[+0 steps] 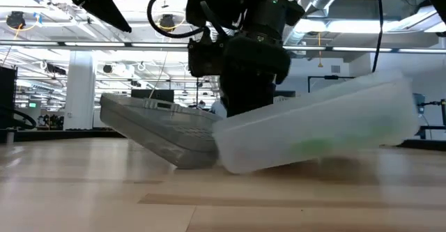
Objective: Pick & place school supplies into a supply box
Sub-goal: Adjust the supply box, then close the supply box
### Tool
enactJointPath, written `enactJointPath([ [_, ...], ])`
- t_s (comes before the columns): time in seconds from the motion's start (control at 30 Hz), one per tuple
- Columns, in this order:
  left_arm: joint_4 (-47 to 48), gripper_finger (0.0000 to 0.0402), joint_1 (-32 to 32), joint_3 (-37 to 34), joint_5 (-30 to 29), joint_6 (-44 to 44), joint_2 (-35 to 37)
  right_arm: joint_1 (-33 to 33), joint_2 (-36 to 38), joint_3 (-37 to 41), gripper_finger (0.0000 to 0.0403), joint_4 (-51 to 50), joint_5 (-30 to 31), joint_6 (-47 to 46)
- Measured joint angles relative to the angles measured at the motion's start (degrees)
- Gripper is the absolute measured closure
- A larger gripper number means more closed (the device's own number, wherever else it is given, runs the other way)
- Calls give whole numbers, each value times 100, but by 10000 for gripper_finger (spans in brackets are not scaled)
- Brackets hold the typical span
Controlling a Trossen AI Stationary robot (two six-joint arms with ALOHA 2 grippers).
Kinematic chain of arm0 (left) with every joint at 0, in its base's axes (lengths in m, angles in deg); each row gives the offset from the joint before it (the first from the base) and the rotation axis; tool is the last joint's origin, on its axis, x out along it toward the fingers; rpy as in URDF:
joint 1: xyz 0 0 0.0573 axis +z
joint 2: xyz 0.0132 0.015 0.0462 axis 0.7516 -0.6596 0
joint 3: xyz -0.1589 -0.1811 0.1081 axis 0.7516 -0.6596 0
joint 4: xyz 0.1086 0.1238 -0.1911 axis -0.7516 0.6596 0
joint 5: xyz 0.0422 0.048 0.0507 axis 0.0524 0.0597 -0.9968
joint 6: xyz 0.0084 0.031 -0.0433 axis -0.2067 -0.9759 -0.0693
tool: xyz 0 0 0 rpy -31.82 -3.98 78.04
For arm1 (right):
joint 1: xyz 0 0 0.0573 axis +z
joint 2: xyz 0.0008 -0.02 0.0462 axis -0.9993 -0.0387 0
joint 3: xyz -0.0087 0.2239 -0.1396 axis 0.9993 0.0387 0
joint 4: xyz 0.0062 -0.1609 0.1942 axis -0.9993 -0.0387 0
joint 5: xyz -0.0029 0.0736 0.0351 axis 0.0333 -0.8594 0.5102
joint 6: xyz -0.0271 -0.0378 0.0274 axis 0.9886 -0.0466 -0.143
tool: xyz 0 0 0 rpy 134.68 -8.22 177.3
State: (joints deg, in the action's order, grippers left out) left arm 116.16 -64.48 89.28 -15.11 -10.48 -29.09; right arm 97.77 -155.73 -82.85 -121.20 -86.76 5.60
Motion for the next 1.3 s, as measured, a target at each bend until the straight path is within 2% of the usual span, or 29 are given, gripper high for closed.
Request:
enactJointPath([
  [0.2,0,278,0,0,1,21,0,16,-37,-264,234,-63,353,379],
  [0.6,4,278,0,0,2,57,0,48,-38,-524,239,-22,407,512],
  [0.77,309,278,0,0,72,59,0,54,49,-524,239,-53,398,-112],
  [0.87,570,278,0,-21,351,1,2,78,338,-526,239,-33,457,-587],
  [1.0,397,278,0,-298,989,-247,31,260,808,-537,239,-116,903,-897],
  [1.17,-754,278,-2,-924,2157,-809,39,648,1355,-544,239,-834,1538,-1232],
  [1.3,-1793,278,-4,-1413,2508,-1161,37,1030,1555,-292,239,-1486,1717,-1759],
])
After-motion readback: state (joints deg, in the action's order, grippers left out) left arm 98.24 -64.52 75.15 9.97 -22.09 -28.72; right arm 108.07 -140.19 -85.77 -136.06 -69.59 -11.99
